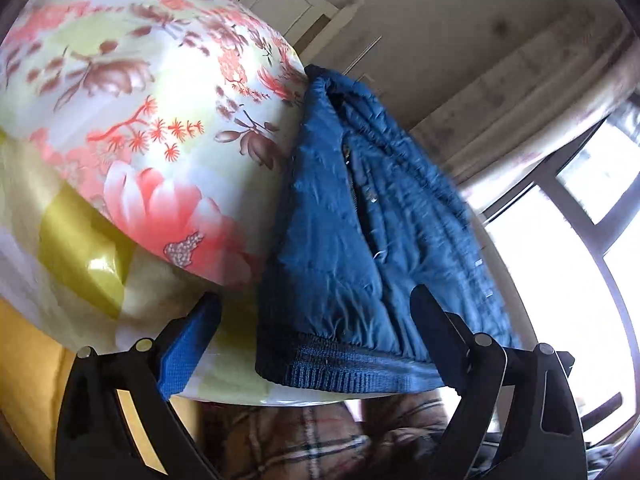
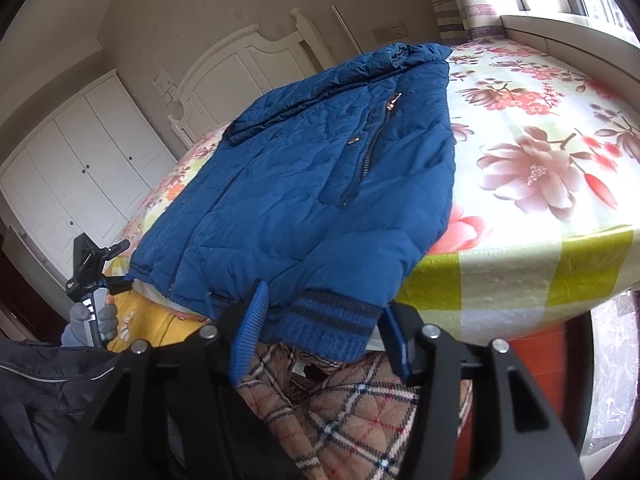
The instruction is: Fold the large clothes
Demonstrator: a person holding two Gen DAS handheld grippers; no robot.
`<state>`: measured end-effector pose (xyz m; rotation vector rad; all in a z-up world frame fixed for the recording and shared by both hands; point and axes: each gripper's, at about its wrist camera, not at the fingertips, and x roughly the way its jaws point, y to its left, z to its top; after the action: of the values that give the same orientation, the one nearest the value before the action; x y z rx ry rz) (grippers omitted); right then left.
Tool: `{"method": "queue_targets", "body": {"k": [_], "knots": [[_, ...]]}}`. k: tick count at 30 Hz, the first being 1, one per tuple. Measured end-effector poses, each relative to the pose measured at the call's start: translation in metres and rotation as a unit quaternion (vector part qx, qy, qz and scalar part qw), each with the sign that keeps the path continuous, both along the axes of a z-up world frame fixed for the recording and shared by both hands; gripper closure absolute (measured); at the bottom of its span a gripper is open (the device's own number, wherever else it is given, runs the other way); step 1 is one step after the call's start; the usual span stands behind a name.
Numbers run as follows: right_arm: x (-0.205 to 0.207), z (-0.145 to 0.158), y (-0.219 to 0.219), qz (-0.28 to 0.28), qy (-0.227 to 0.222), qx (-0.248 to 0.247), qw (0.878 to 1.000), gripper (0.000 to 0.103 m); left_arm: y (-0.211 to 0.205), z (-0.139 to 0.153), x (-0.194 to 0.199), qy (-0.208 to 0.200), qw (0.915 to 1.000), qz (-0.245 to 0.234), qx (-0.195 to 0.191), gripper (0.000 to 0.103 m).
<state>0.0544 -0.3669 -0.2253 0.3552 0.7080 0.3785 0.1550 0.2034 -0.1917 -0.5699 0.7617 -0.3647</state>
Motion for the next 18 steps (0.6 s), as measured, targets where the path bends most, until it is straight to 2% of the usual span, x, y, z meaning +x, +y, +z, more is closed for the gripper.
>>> {"method": "queue_targets", "body": {"k": [1,2,4,5,6,8,10,11,13,14,16,17,18], "knots": [[0.001,-0.001,0.0,-0.003,0.002,-0.003,1.0,0.049,-0.002,0.0,-0.002,0.003,0.9998,0.01,0.02,0.03],[0.002,-0.002,0.0,-0.008,0.003,-0.006,1.0,0.054,-0.004,-0.001,-0.003,0.009,0.999,0.018,0.04,0.044],[0.002,-0.004,0.002,-0.021,0.002,-0.023,1.0,0.065,-0.004,-0.003,-0.01,0.017,0.9994,0.01,0.027,0.059],[0.002,-0.003,0.003,-0.021,0.001,-0.032,0.999,0.073,-0.003,0.0,-0.014,0.014,0.9996,0.008,0.022,0.071],[0.0,-0.002,0.005,-0.02,0.0,-0.038,0.999,0.076,-0.007,0.01,-0.022,-0.001,0.9988,0.006,0.05,0.078],[-0.004,0.002,0.006,-0.018,-0.012,-0.035,0.999,0.084,-0.013,0.026,-0.035,-0.019,0.9967,0.001,0.079,0.085],[-0.007,0.007,0.007,-0.02,-0.02,-0.035,0.999,0.086,-0.015,0.04,-0.043,-0.033,0.996,-0.001,0.083,0.089],[-0.009,0.01,0.008,-0.022,-0.025,-0.034,0.999,0.087,-0.018,0.047,-0.05,-0.046,0.9954,-0.004,0.084,0.095],[-0.016,0.017,0.005,-0.022,-0.04,-0.023,0.999,0.089,-0.024,0.065,-0.064,-0.078,0.9928,-0.013,0.09,0.097],[-0.022,0.021,0.003,-0.025,-0.049,-0.012,0.998,0.089,-0.027,0.073,-0.072,-0.093,0.9918,-0.024,0.084,0.102],[-0.03,0.029,-0.001,-0.025,-0.062,0.002,0.998,0.09,-0.028,0.087,-0.087,-0.121,0.9893,-0.044,0.068,0.102],[-0.035,0.033,-0.002,-0.024,-0.068,0.006,0.997,0.091,-0.029,0.093,-0.093,-0.134,0.9873,-0.046,0.072,0.102],[-0.038,0.036,-0.001,-0.021,-0.074,0.005,0.997,0.091,-0.029,0.095,-0.093,-0.133,0.9873,-0.05,0.072,0.102]]}}
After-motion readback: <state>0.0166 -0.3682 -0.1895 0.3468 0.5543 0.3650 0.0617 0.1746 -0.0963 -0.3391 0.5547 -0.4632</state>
